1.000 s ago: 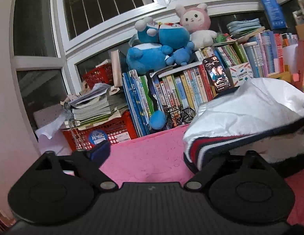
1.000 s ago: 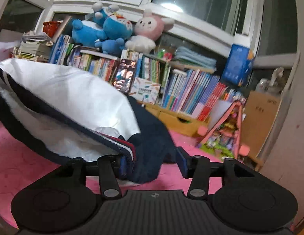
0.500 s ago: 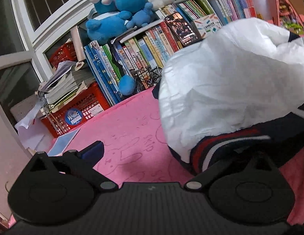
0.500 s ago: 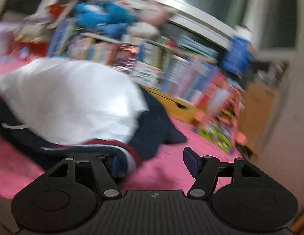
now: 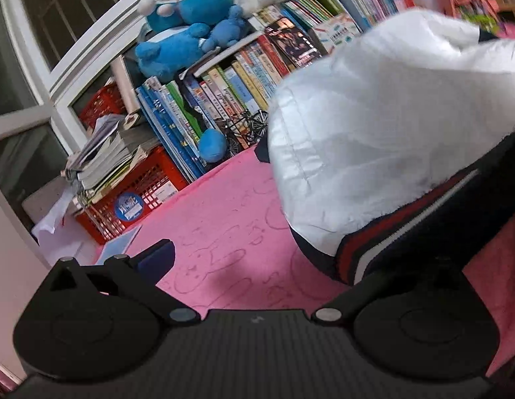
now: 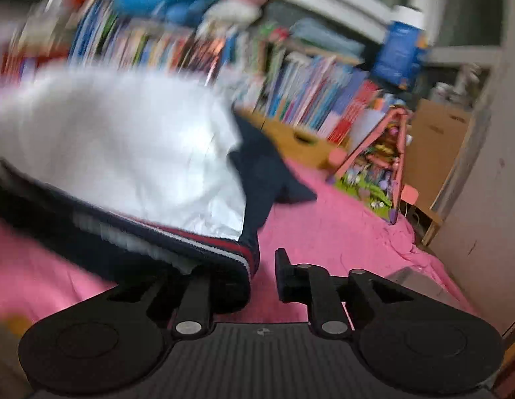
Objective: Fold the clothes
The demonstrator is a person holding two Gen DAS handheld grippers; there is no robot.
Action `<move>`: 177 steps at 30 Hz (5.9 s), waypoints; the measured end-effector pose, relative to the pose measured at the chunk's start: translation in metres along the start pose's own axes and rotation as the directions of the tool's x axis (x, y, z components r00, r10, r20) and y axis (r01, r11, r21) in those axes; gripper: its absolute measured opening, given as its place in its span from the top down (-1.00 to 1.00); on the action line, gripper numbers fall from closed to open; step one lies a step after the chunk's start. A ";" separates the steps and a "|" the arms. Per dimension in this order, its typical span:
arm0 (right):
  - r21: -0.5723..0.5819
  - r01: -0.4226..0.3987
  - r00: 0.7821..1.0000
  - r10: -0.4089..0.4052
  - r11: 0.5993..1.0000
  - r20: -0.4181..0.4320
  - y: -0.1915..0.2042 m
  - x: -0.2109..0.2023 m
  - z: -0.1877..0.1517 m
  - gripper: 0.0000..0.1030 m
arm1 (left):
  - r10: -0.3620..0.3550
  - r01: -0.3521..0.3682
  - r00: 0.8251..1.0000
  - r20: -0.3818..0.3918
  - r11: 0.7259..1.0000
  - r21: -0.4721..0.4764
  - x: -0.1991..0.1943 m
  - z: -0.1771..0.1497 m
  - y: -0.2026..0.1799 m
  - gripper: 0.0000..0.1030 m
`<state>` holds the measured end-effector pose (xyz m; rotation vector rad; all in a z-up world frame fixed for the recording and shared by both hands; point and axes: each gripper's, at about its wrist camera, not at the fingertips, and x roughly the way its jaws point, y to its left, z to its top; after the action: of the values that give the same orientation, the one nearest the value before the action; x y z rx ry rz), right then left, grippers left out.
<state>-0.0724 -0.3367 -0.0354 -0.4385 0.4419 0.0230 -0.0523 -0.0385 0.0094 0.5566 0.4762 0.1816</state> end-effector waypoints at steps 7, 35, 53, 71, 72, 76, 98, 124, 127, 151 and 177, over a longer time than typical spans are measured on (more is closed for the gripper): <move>-0.075 0.021 0.999 -0.017 0.997 0.044 0.006 -0.015 -0.004 0.37 | 0.004 -0.004 1.000 0.014 1.000 0.005 -0.007 -0.002 0.009 -1.00; -0.438 -0.175 0.920 0.305 0.882 0.246 0.127 -0.070 0.015 0.82 | 0.044 -0.044 0.999 0.014 0.997 0.065 -0.021 -0.025 0.013 -1.00; -0.122 -0.516 0.849 0.525 0.848 0.057 0.008 -0.062 0.005 -0.25 | -0.418 0.409 0.908 0.002 0.887 -0.213 -0.038 -0.023 0.080 -1.00; 0.200 -0.203 0.976 0.182 0.959 0.117 -0.034 0.064 0.109 -0.62 | -0.574 0.636 0.770 0.278 0.659 -0.403 -0.059 -0.023 0.161 -1.00; 0.211 -0.189 0.979 0.168 0.959 0.114 -0.029 0.082 0.121 -0.66 | -0.557 0.629 0.776 0.296 0.652 -0.424 -0.058 -0.018 0.167 -1.00; 0.214 -0.176 0.984 0.164 0.961 0.070 -0.002 0.147 0.163 -0.67 | -0.444 0.499 0.867 0.228 0.747 -0.440 -0.038 0.009 0.153 -1.00; 0.442 0.405 0.869 -0.186 0.801 -0.459 -0.224 0.181 0.094 0.27 | -0.463 0.439 0.887 -0.002 0.844 -0.309 0.052 0.005 0.024 -1.00; 0.129 -0.219 0.943 0.244 0.967 -0.226 0.008 0.141 0.098 0.06 | -0.474 0.470 0.877 0.080 0.810 -0.352 0.019 0.017 0.074 -1.00; 0.177 -0.198 0.956 0.230 0.964 -0.183 -0.004 0.134 0.085 0.00 | -0.439 0.443 0.891 0.113 0.787 -0.431 0.031 0.037 0.097 -1.00; 0.131 -0.112 0.985 0.128 0.985 -0.118 0.006 0.121 0.066 -0.26 | -0.307 0.234 0.925 -0.224 0.925 -0.299 0.245 0.176 -0.038 -0.46; 0.121 -0.077 0.988 0.092 0.990 -0.124 0.009 0.122 0.067 -0.42 | -0.381 0.375 0.912 -0.151 0.925 -0.070 0.219 0.158 -0.053 0.56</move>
<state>0.0645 -0.3096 -0.0354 -0.3075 0.5868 0.0512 0.2175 -0.0920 0.0143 0.4021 0.7287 -0.1365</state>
